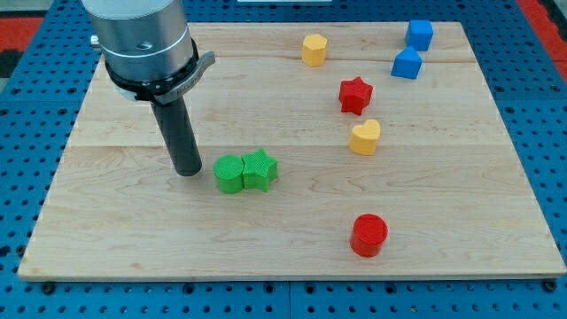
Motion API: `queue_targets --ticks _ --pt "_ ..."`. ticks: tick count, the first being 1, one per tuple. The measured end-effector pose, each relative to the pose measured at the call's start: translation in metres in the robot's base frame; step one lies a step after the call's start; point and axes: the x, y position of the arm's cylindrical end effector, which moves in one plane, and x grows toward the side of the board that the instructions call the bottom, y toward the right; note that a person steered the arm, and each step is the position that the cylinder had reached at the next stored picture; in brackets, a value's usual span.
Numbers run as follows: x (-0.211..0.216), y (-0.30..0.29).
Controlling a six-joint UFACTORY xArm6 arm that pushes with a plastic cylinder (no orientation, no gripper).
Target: Move the red star into the yellow heart
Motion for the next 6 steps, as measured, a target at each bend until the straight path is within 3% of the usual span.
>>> queue_targets --ticks 1,4,5,6 --pt "-0.002 0.017" --pt "-0.171 0.075" --pt "-0.147 0.13" --pt "-0.165 0.194"
